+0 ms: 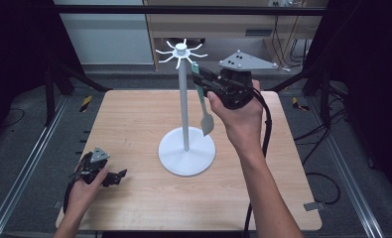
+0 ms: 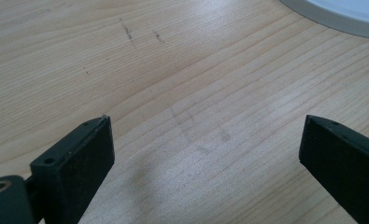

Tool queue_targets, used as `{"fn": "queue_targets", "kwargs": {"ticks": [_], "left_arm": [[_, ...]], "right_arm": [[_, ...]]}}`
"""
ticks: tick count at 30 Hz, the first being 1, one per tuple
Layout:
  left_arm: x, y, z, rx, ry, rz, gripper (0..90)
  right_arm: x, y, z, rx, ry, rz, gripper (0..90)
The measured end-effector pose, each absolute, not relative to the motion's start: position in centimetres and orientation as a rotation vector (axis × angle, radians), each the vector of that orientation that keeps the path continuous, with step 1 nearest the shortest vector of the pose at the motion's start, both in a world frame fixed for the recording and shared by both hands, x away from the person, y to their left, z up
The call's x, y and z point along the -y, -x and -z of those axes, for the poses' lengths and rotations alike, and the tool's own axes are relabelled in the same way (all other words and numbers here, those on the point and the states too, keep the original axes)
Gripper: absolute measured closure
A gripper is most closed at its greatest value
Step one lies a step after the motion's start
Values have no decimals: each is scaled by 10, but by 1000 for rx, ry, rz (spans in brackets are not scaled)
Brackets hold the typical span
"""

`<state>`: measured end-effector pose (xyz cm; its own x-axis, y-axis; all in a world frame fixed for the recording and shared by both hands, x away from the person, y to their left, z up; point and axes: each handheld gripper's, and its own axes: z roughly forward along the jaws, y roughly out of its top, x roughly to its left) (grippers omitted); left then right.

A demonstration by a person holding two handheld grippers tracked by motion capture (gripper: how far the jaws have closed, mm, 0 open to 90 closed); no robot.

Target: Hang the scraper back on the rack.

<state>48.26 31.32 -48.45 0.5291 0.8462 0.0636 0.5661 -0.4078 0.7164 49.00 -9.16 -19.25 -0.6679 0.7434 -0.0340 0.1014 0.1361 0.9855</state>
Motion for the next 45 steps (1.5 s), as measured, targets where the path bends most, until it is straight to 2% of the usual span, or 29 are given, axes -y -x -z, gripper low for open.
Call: {"fn": "queue_targets", "kwargs": {"ticks": [16,27,34,45], "left_arm": [[-315,-483,485,-1148,-2124,-562,31],[-320,-484,484,-1167,-2105,-570,31],[-318,-484,484,-1157,-2114,-568,32],[-316,-482,483,-1149,-2115,-576,32]], "right_arm": [[91,-488,195,-1864,-821,-1571,739],[108,-484,204,-1853,-842,-1591,713],[127,-483,218,-1867,-895,-1533,705],[159,-495,255,-1886,-1032,-1425,620]]}}
